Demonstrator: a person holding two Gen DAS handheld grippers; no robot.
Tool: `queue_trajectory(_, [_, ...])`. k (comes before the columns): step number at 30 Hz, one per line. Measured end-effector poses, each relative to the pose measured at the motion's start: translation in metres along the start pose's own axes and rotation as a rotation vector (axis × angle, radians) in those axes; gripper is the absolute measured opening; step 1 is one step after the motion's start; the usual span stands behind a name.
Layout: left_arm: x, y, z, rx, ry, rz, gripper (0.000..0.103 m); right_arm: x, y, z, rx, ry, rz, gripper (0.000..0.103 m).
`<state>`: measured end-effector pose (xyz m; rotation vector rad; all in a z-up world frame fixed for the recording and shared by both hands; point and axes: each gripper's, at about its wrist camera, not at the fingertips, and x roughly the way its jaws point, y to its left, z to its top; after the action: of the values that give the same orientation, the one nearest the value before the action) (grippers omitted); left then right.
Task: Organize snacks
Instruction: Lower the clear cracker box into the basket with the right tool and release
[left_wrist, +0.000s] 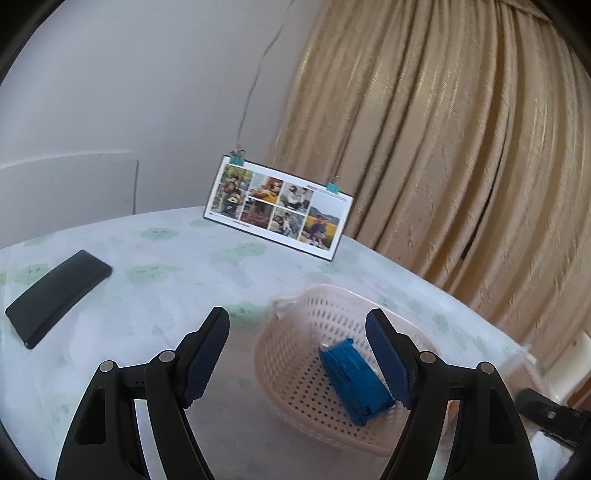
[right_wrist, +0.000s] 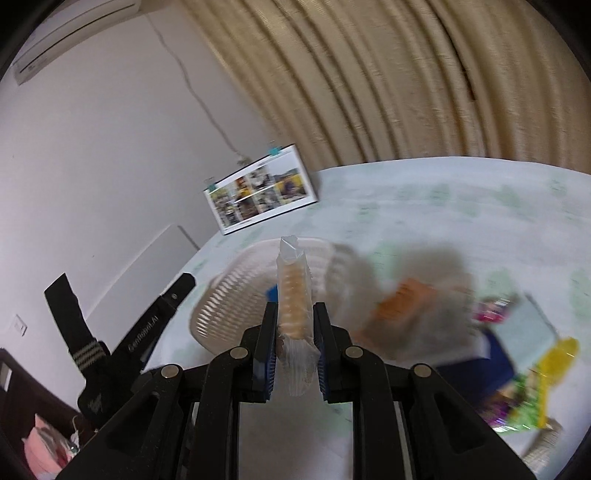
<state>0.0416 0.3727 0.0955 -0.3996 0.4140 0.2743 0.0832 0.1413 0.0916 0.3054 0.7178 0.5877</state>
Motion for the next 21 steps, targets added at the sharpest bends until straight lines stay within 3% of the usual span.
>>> queue_trajectory(11, [-0.004,0.009,0.003,-0.032,-0.023,0.007,0.077,0.052,0.029,0.01,-0.008,0.055,0.079,0.02])
queue_trajectory(14, [-0.005,0.015,0.004,-0.067,-0.031,0.017,0.08,0.06,0.03,0.009,0.013,0.052,0.088,0.032])
queue_trajectory(15, [-0.005,0.017,0.005,-0.079,-0.032,0.019,0.083,0.061,0.028,0.009,0.024,0.047,0.089,0.044])
queue_trajectory(16, [-0.005,0.018,0.005,-0.089,-0.031,0.018,0.084,0.061,0.026,0.008,0.033,0.041,0.08,0.049])
queue_trajectory(21, [-0.003,0.014,0.003,-0.06,-0.026,0.008,0.084,0.056,0.011,0.006,0.081,0.029,0.065,0.049])
